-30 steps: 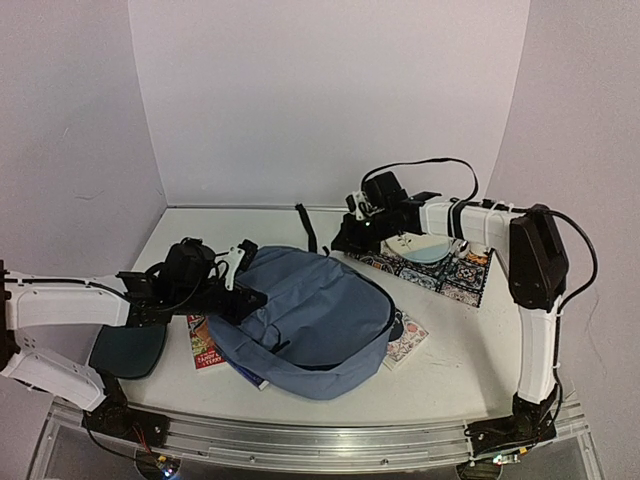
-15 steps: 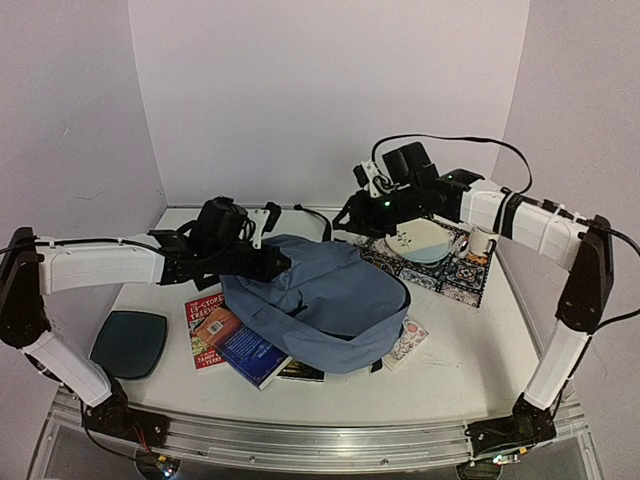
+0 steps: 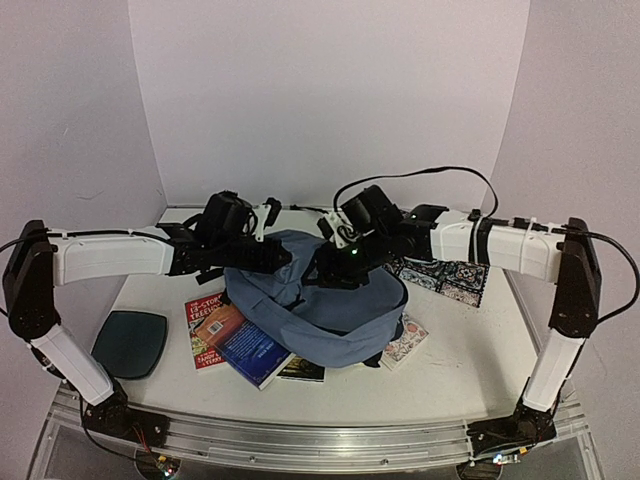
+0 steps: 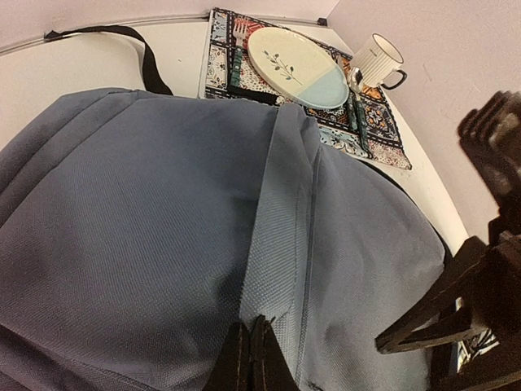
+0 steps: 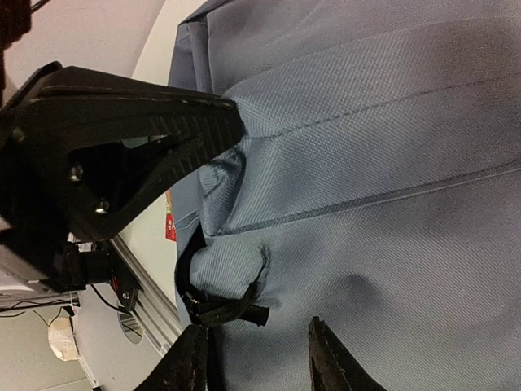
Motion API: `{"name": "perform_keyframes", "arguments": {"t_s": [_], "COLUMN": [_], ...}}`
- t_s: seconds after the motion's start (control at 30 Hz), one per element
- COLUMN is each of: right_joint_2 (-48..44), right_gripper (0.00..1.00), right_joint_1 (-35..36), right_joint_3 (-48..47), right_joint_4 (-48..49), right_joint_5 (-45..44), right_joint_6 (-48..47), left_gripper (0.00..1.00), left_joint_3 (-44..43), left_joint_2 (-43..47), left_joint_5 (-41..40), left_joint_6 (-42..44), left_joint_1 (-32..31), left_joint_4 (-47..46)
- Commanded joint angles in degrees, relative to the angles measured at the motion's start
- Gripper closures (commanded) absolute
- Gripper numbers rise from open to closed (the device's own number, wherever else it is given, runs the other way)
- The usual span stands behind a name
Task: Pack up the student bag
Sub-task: Grab the largest pocket of the student bag.
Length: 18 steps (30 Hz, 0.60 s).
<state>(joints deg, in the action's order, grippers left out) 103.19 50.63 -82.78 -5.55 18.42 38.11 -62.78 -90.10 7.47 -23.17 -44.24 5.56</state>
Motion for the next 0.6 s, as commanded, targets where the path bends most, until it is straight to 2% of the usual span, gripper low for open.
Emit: {"name": "perform_keyframes", "arguments": {"t_s": [0.0, 0.37, 0.57], "right_joint_2": [3.4, 8.3, 10.0], "right_gripper": [0.57, 0.56, 0.62], "right_joint_1": [1.1, 1.8, 2.0], "right_joint_3": [0.7, -1.5, -3.7], "right_joint_4": [4.8, 9.6, 9.6], "right_joint_5": [2.3, 6.5, 7.8], "right_joint_6": [4.4, 5.2, 4.7], "left_gripper": [1.0, 1.0, 1.0], "left_joint_3": [-3.0, -2.4, -2.2], "left_joint_2": [0.8, 0.7, 0.8], "left_joint_5": [1.1, 1.7, 1.9], "left_joint_6": [-1.9, -2.0, -1.8], "left_joint_1": [0.1, 0.1, 0.1], "left_joint_4": [-5.3, -5.3, -5.3]}}
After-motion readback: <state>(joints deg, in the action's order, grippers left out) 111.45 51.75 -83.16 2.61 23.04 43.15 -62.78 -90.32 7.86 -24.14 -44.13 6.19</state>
